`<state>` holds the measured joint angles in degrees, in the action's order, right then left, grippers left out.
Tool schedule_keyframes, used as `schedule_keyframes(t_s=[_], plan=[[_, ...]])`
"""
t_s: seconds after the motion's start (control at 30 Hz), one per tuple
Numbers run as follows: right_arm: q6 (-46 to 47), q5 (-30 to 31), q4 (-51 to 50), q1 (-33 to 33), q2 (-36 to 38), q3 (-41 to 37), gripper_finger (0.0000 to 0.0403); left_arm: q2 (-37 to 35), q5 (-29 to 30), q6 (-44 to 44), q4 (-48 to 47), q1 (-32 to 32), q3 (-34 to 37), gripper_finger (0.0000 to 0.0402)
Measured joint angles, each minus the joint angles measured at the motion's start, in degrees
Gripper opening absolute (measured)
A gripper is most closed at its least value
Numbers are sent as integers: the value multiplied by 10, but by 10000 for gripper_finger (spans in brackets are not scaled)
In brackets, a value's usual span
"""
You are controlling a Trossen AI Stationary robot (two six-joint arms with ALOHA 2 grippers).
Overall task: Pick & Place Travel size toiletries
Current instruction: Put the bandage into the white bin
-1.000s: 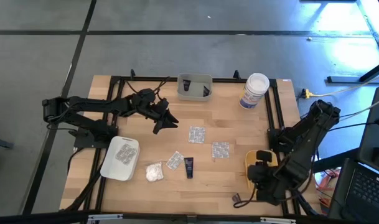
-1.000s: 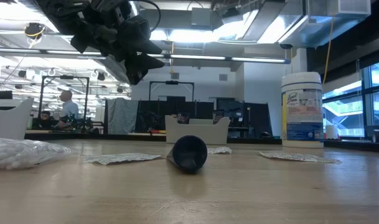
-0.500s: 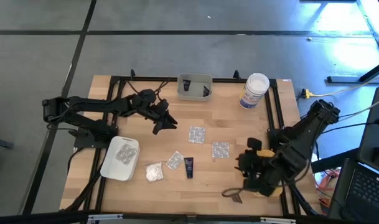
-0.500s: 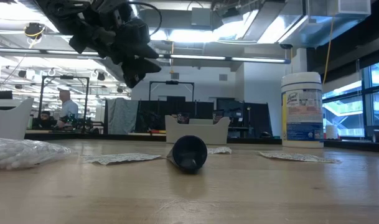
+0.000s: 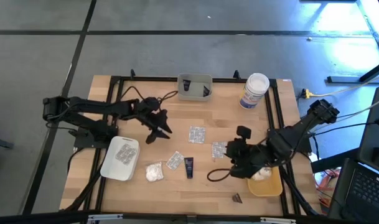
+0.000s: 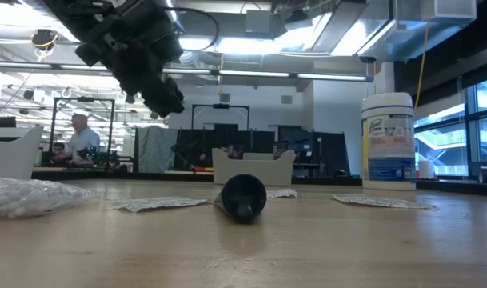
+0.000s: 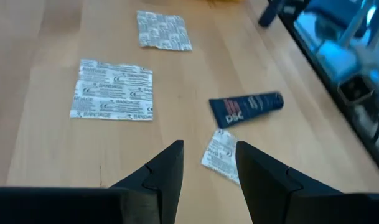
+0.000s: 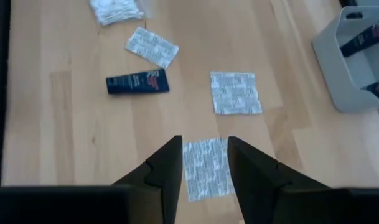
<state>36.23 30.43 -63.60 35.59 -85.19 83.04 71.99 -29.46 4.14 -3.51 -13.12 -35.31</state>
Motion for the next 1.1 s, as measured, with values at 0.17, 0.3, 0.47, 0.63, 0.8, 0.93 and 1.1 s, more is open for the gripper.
schedule_keyframes(t_s=[0.17, 0.3, 0.47, 0.63, 0.8, 0.93, 1.1], plan=[[-29, -22, 27, -24, 0, -22, 147, 0, 59, 72, 0, 42, 0, 143], [-46, -39, 54, -37, 0, -51, 159, 0, 102, 115, 0, 74, 0, 143], [-59, -47, 90, -48, 0, -95, 171, 0, 162, 121, 0, 107, 0, 143], [-71, -47, 128, -56, 0, -133, 179, 0, 223, 121, 3, 127, 0, 143], [-87, -45, 168, -69, 0, -164, 179, 0, 282, 100, 12, 131, 0, 143], [-104, -45, 195, -82, 0, -184, 170, 0, 284, 86, 38, 131, 0, 143], [-139, -45, 258, -98, 0, -207, 160, 2, 308, 34, 93, 131, 0, 143]])
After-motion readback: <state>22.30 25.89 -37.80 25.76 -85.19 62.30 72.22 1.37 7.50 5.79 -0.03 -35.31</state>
